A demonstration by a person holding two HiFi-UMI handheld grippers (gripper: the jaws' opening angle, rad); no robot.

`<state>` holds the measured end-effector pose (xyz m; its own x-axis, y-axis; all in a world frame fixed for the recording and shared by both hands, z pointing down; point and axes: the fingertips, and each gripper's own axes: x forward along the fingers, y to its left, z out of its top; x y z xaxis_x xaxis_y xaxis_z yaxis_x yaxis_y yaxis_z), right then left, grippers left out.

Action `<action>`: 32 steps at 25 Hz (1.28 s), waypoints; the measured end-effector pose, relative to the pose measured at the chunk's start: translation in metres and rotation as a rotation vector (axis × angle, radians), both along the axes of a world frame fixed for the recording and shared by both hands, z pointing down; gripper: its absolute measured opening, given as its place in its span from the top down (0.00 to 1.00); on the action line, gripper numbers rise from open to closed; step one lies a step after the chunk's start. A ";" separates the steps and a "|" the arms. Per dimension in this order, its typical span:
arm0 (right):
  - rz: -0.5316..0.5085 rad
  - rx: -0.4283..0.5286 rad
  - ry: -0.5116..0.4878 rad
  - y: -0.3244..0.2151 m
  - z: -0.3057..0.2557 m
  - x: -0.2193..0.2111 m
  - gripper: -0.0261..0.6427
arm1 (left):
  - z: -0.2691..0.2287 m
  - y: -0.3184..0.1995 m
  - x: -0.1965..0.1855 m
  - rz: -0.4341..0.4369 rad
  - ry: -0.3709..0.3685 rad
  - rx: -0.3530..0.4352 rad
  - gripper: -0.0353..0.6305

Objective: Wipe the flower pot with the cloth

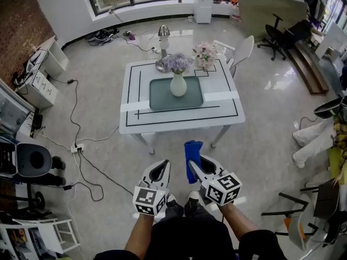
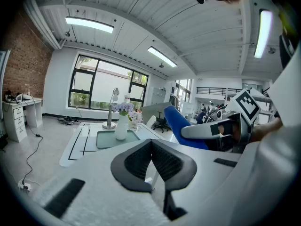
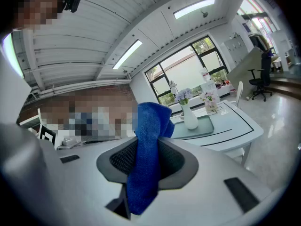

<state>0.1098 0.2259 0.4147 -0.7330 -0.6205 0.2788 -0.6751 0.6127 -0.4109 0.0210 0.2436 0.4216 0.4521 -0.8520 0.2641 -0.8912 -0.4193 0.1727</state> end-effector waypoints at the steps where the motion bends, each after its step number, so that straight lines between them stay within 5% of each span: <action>1: 0.002 -0.001 -0.001 0.000 0.001 0.001 0.79 | 0.001 0.000 0.001 0.001 -0.001 -0.001 0.94; 21: -0.067 0.042 0.095 -0.050 0.025 0.017 0.79 | 0.022 -0.035 0.016 -0.076 -0.023 -0.044 0.94; 32: -0.090 -0.003 0.168 -0.184 0.051 -0.054 0.79 | 0.039 -0.176 -0.045 -0.069 0.003 -0.056 0.94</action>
<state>0.0554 0.0420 0.4655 -0.7282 -0.5537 0.4038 -0.6771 0.6725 -0.2989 -0.0242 0.0678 0.4608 0.3934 -0.8650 0.3114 -0.9172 -0.3463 0.1969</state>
